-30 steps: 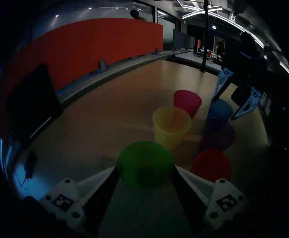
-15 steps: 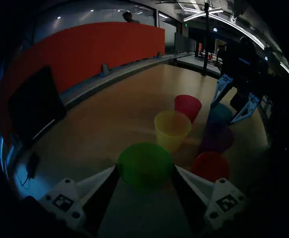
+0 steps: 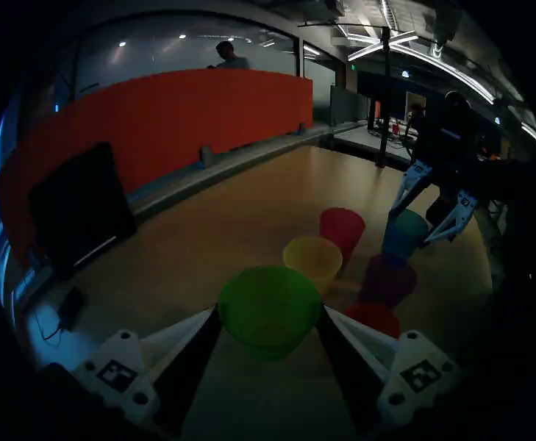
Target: Pour water
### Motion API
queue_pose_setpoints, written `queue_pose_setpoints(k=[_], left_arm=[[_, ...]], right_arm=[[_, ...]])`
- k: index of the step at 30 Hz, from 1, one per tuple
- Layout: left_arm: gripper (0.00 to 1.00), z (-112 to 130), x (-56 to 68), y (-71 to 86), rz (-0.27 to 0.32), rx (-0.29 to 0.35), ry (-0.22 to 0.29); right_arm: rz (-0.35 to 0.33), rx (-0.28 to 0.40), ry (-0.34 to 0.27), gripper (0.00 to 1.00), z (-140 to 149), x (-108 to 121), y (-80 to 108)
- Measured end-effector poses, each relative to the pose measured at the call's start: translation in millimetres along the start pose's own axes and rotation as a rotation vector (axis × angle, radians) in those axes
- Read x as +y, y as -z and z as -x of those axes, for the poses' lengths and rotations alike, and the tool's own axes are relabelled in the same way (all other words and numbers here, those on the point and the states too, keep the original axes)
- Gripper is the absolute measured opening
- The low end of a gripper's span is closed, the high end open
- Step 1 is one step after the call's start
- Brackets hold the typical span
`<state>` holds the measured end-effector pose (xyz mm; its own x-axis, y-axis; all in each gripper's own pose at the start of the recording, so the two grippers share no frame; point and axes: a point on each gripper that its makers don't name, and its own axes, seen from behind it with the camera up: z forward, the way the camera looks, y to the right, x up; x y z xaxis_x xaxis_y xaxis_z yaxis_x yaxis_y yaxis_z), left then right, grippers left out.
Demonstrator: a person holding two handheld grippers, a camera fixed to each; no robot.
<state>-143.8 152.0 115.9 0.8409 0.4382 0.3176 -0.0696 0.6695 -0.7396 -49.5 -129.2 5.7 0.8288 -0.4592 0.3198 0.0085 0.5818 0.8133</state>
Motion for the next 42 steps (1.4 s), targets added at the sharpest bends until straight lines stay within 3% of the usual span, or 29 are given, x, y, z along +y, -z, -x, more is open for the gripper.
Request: queue_pose_setpoints(k=[21,30,42], left_arm=[[0.88,-59,20.0,57.4,-0.073,0.21,0.038],[0.88,-77,39.4,76.9,-0.092,0.285,0.03],[0.88,-99,73.7,93.8,-0.072,0.379,0.03]], right_arm=[[0.086,0.259,0.013,0.92,-93,-1,54.2],[0.104,0.347,0.014,0.92,-121,-6,72.7],[0.102,0.415,0.012,0.92,-142,-15,86.2]])
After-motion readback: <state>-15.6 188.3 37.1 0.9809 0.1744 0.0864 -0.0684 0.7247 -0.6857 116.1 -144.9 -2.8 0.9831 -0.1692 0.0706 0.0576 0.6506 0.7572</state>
